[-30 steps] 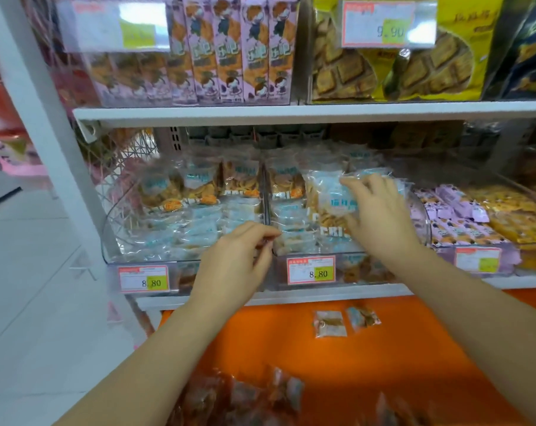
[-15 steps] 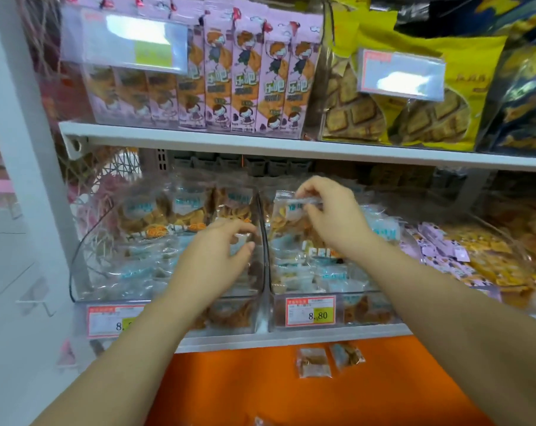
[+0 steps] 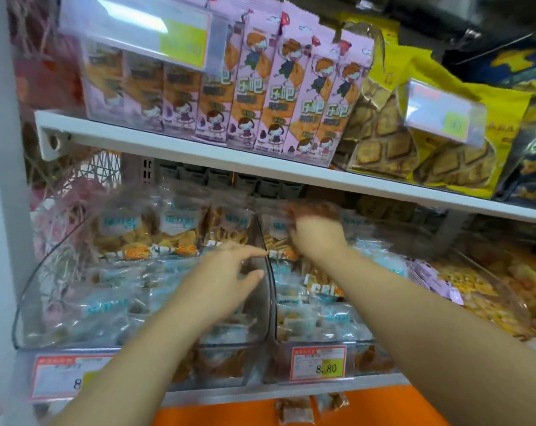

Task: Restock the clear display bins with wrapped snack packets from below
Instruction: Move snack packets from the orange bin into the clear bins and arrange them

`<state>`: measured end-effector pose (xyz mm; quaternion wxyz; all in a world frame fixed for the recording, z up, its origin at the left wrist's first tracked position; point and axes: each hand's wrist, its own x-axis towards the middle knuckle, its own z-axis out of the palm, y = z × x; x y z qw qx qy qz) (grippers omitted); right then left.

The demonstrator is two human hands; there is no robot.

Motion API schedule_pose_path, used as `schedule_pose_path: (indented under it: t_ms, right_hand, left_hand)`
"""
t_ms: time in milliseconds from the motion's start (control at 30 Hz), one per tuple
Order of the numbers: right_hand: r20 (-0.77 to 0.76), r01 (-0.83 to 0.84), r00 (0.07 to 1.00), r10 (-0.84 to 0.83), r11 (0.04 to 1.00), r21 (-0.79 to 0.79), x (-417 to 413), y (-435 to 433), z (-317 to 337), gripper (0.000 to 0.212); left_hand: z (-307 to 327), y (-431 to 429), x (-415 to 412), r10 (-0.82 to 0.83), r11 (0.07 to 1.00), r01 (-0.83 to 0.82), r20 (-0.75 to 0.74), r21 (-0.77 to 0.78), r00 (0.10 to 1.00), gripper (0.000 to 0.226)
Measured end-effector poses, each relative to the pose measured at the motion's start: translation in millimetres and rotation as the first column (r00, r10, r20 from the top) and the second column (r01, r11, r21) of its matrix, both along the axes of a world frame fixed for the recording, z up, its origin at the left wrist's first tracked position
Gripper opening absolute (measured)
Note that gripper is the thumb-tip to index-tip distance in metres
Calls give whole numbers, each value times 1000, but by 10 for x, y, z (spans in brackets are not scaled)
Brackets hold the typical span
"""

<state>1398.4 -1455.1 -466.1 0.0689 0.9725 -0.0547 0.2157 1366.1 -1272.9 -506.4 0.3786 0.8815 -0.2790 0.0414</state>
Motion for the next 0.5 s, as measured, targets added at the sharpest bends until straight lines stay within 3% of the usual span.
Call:
schedule_pose_path:
  t_ms: [133,233,333,500]
  right_hand:
    - [59,14,998,-8,994,-104,14,-9,-3,37]
    - [156,-69,984,90,988,-136,-153,29,33,41]
    - [47,-163,984,173,971,-174,-291,83,-44,42]
    - [-55,-80,996,67,958,-274,-72,37,-180,48]
  left_hand:
    - [-12,-10,-29,-3,1000,2,-14,-28,1000,40]
    - [-33,-11,-33,-6,999,5,-11,-31,1000,42]
    - [-51,-30,-48,6,999,-8,-33,-54,999,43]
    - [-65,-27,-61,-6,997,2,-66,-72,998,43]
